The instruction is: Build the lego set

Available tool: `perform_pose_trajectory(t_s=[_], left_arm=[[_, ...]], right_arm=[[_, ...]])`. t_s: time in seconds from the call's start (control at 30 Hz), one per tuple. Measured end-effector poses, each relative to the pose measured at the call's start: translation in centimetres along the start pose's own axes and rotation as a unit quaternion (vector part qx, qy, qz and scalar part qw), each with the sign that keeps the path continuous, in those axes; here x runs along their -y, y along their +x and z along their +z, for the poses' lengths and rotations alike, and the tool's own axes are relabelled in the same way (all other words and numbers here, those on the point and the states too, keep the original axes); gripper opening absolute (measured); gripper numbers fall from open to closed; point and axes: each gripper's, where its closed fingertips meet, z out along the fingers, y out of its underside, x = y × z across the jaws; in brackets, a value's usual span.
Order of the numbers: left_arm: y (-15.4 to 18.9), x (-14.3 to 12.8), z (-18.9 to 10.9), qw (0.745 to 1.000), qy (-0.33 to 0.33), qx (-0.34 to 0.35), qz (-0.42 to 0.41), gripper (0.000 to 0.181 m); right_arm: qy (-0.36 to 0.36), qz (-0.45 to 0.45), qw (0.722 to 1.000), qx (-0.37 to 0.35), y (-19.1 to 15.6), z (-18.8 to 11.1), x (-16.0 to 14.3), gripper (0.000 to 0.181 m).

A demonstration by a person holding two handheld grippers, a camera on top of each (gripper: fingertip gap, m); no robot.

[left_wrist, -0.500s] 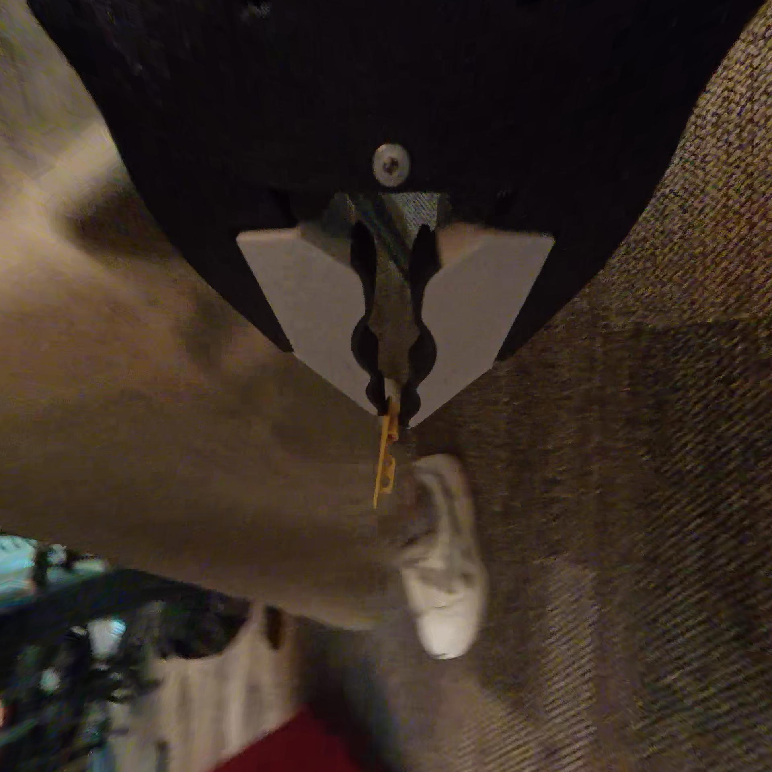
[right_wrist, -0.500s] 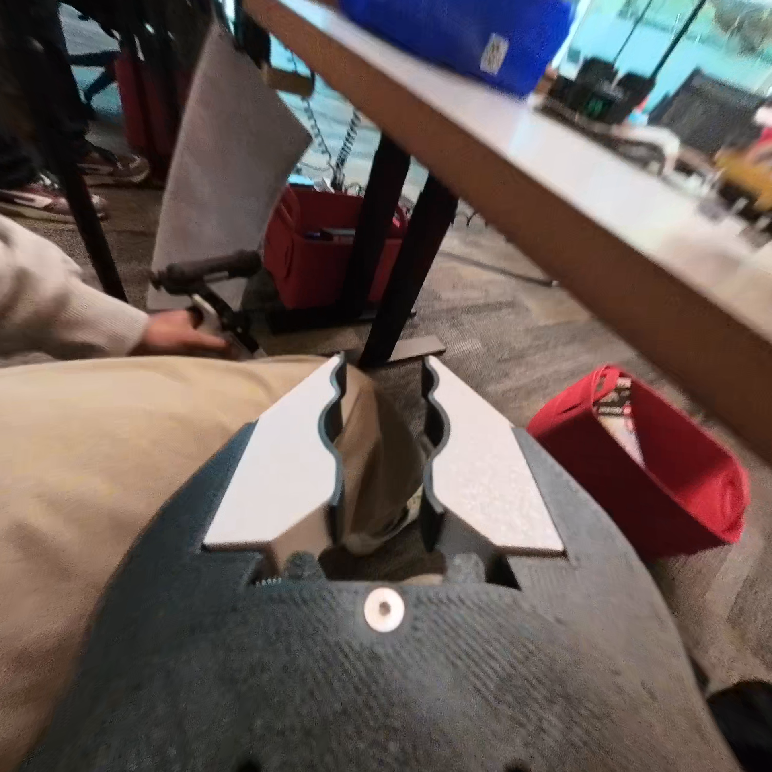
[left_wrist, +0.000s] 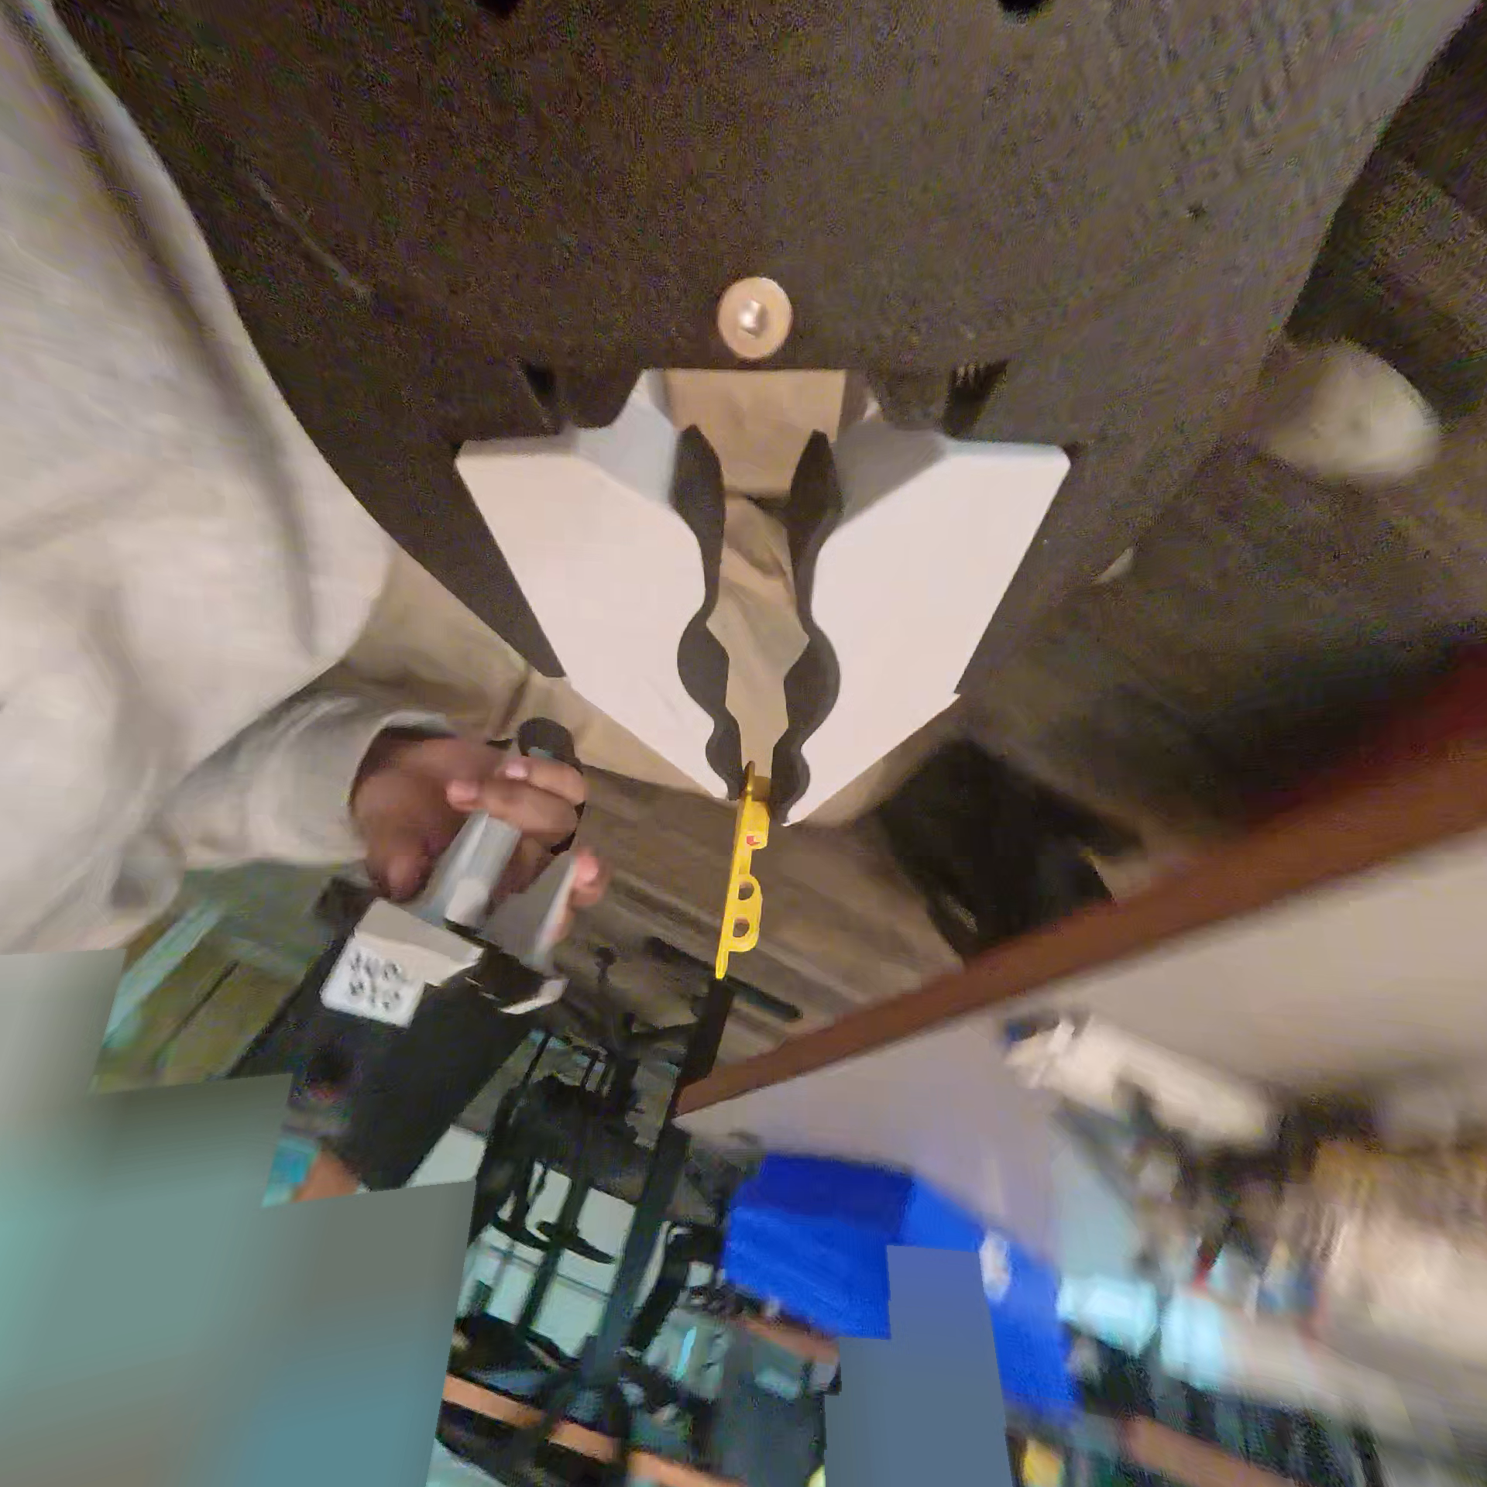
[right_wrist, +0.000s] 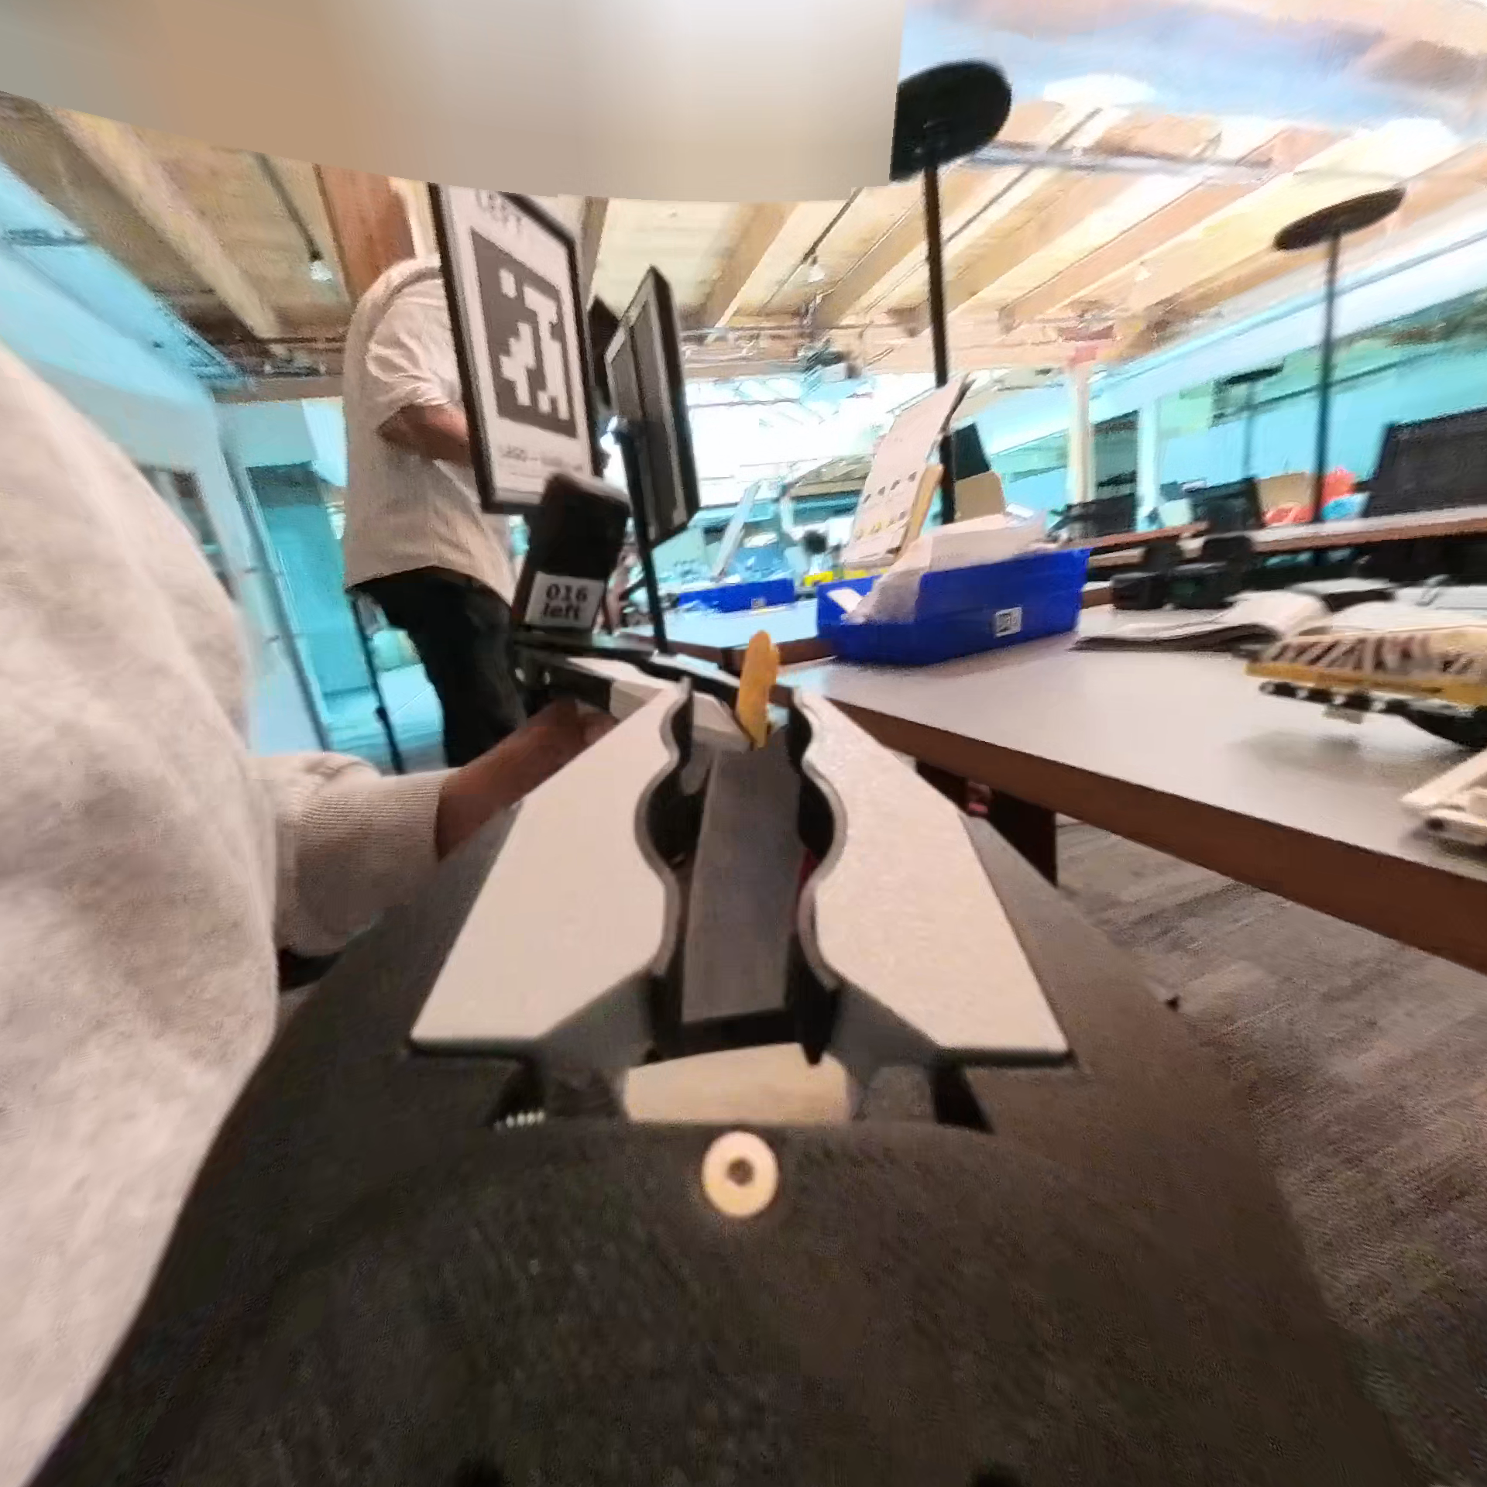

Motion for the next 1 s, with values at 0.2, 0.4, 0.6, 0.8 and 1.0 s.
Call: perform_pose_trajectory(t_s=[0.2, 0.4, 0.6, 0.8, 1.0], left_arm=[[5.1, 0.3, 6.9, 0.957, -0.046, 0.065, 0.278, 0.004], [4.3, -2.2, 9.5, 0.953, -0.073, 0.066, 0.286, 0.004], [1.2, -5.1, 10.2, 0.973, -0.095, 0.055, 0.205, 0.005], [-1.5, -8.9, 11.1, 0.975, -0.138, 0.044, 0.167, 0.004], [-4.7, -8.1, 11.2, 0.960, -0.152, 0.104, 0.210, 0.004]], right_arm=[[0.008, 0.008, 1.000, 0.029, 1.1, -2.4, 1.3, 0.037], [-0.055, 0.050, 0.995, 0.061, 2.0, -3.3, -0.8, 0.050], [-0.108, 0.078, 0.991, 0.029, 4.1, -4.3, -4.1, 0.046], [-0.133, 0.155, 0.979, -0.027, 7.2, -3.8, -8.2, 0.034], [-0.089, 0.254, 0.962, 0.040, 9.8, -1.9, -5.1, 0.002]])
